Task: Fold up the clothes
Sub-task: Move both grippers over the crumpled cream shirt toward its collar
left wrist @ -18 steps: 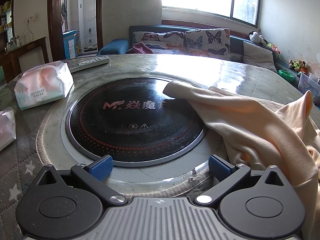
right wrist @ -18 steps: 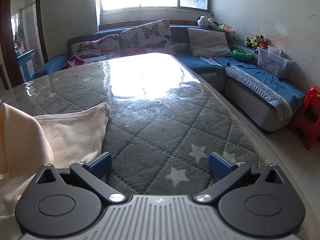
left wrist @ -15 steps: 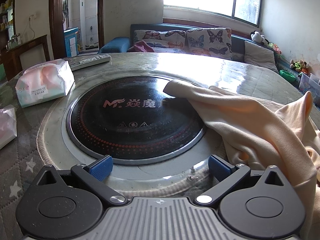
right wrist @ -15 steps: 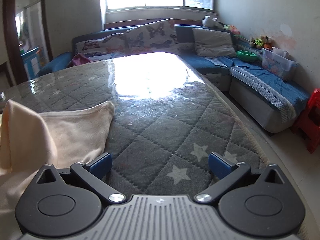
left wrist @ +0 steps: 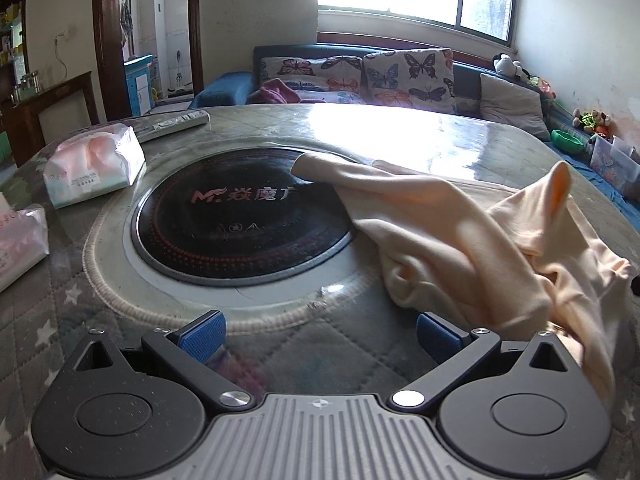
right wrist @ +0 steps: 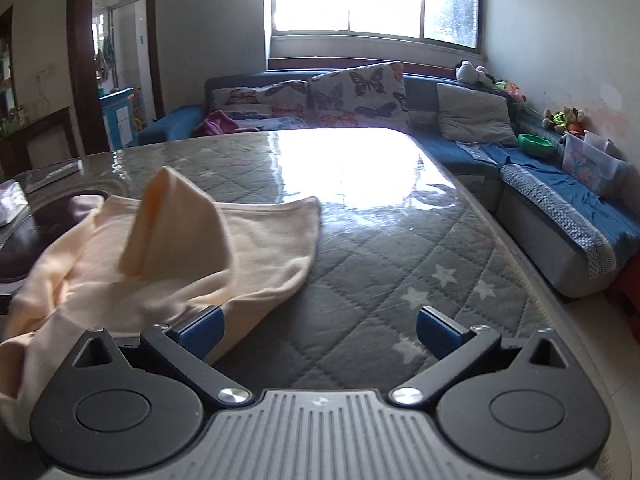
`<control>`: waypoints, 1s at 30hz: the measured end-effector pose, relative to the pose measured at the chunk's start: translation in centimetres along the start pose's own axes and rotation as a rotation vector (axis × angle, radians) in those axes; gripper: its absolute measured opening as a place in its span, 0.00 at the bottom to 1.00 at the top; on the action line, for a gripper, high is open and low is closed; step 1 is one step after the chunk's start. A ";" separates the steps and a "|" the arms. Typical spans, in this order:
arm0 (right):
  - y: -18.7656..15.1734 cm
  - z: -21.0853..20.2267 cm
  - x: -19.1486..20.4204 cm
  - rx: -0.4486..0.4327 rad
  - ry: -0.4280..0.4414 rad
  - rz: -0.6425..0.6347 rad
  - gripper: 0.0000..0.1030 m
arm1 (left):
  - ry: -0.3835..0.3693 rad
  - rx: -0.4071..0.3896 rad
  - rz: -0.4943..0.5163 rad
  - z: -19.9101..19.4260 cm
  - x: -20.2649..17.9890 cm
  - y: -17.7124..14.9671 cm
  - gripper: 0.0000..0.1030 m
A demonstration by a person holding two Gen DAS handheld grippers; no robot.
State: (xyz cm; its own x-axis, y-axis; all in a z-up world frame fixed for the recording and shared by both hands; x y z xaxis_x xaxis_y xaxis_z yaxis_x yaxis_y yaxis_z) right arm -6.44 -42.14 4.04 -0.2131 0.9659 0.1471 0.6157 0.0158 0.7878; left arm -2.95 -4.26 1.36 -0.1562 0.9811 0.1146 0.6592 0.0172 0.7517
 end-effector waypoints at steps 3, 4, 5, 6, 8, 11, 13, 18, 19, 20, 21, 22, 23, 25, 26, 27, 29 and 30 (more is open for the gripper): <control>-0.8 -0.7 1.2 0.003 0.013 -0.004 1.00 | -0.003 0.000 -0.002 -1.1 -0.5 -0.2 1.00; -1.0 -0.9 1.6 0.005 0.020 -0.009 1.00 | -0.008 -0.002 -0.001 -1.5 -0.6 -0.2 1.00; -1.2 -1.1 1.9 0.007 0.027 -0.012 1.00 | -0.013 -0.003 0.001 -1.8 -0.8 -0.3 1.00; -1.5 -1.2 2.2 0.009 0.033 -0.014 1.00 | -0.018 -0.005 0.003 -2.2 -1.0 -0.4 1.00; -2.0 -1.4 2.7 0.014 0.044 -0.017 1.00 | -0.024 -0.010 0.010 -2.7 -1.3 -0.5 1.00; -2.4 -1.7 3.3 0.021 0.061 -0.020 1.00 | -0.037 -0.010 0.009 -3.5 -1.8 -0.7 1.00; -2.7 -1.9 3.8 0.027 0.070 -0.024 1.00 | -0.042 -0.011 0.013 -4.0 -2.2 -0.9 1.00; -3.2 -2.1 4.8 0.040 0.101 -0.028 1.00 | -0.053 -0.018 0.023 -5.0 -2.8 -1.2 1.00; -3.3 -2.2 5.0 0.041 0.106 -0.030 1.00 | -0.055 -0.020 0.024 -5.2 -2.9 -1.3 1.00; -3.3 -2.3 5.2 0.042 0.110 -0.031 1.00 | -0.057 -0.022 0.026 -5.4 -3.0 -1.3 1.00; -3.4 -2.4 5.5 0.043 0.113 -0.032 1.00 | -0.062 -0.023 0.029 -5.6 -3.1 -1.4 1.00; -3.5 -2.4 5.6 0.044 0.114 -0.033 1.00 | -0.067 -0.025 0.032 -5.8 -3.2 -1.6 1.00; -3.5 -2.5 5.7 0.047 0.114 -0.035 1.00 | -0.067 -0.023 0.035 -5.9 -3.3 -1.6 1.00; -3.7 -2.7 6.1 0.052 0.117 -0.041 1.00 | -0.070 -0.021 0.041 -6.1 -3.6 -1.8 1.00; -3.8 -2.8 6.2 0.052 0.118 -0.045 1.00 | -0.073 -0.021 0.042 -6.3 -3.7 -1.8 1.00; -3.8 -2.9 6.4 0.051 0.120 -0.049 1.00 | -0.076 -0.022 0.043 -6.5 -3.8 -1.9 1.00; -3.9 -3.2 6.7 0.050 0.121 -0.058 1.00 | -0.082 -0.024 0.047 -6.8 -4.0 -2.1 1.00; -3.9 -3.3 6.8 0.050 0.120 -0.060 1.00 | -0.084 -0.025 0.051 -6.9 -4.1 -2.1 1.00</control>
State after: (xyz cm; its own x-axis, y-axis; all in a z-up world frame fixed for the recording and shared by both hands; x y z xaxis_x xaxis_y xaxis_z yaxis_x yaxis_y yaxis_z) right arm -12.81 -36.46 3.95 -0.3385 0.9248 0.1734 0.6351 0.0886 0.7673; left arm -8.80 -9.70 3.77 -0.0602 0.9933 0.0991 0.6464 -0.0369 0.7621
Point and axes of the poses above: each gripper's, at about its wrist camera, not at the fingertips, and z roughly the way its jaws point, x to its left, y to its top, the point moved 2 cm from there along z, roughly the way its jaws point, and after that the axes turned 12 degrees about y, right-handed, at the moved point
